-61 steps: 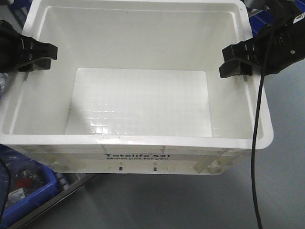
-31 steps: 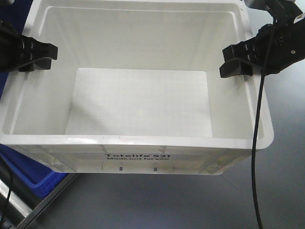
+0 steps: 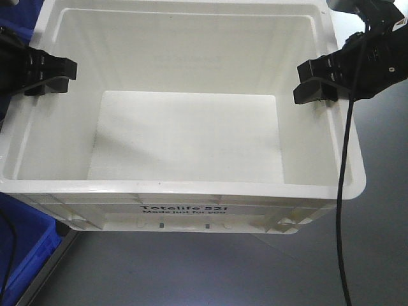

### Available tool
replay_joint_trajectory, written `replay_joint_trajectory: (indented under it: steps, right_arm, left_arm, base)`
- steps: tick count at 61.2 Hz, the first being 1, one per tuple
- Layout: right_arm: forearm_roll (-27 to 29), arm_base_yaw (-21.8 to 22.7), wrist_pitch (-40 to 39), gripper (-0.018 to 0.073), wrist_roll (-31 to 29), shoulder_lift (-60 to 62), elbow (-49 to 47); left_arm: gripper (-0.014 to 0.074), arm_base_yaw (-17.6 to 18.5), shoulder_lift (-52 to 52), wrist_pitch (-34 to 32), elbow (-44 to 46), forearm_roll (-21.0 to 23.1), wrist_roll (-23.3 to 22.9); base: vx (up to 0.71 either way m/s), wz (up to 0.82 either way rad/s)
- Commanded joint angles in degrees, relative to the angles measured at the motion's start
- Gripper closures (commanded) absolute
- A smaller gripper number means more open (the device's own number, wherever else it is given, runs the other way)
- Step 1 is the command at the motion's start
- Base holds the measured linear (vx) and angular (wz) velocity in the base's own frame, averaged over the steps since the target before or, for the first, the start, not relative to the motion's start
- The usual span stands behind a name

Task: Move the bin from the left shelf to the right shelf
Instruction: 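Hold the tote with both grippers while the base turns away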

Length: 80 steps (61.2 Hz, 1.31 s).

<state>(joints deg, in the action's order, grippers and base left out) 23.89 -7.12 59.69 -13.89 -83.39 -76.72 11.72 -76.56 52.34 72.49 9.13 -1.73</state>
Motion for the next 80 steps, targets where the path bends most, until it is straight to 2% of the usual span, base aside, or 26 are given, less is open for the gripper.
replay_joint_trajectory:
  steps: [1, 38, 80]
  right_arm:
    - [0.4, 0.5, -3.2, 0.0564, -2.6, 3.0, -2.2]
    - [0.4, 0.5, -3.2, 0.0564, -2.6, 3.0, -2.2]
    - [0.4, 0.5, -3.2, 0.0564, -2.6, 3.0, -2.2]
  left_arm:
    - [0.0604, -0.1, 2.6, -5.6, 2.3, 0.4, 2.4]
    - [0.0604, -0.1, 2.6, -5.6, 2.3, 0.4, 2.4]
    - [0.0604, -0.1, 2.6, -5.6, 2.3, 0.4, 2.4]
  base:
    - [0.15, -0.42]
    - [0.14, -0.42]
    - [0.19, -0.57]
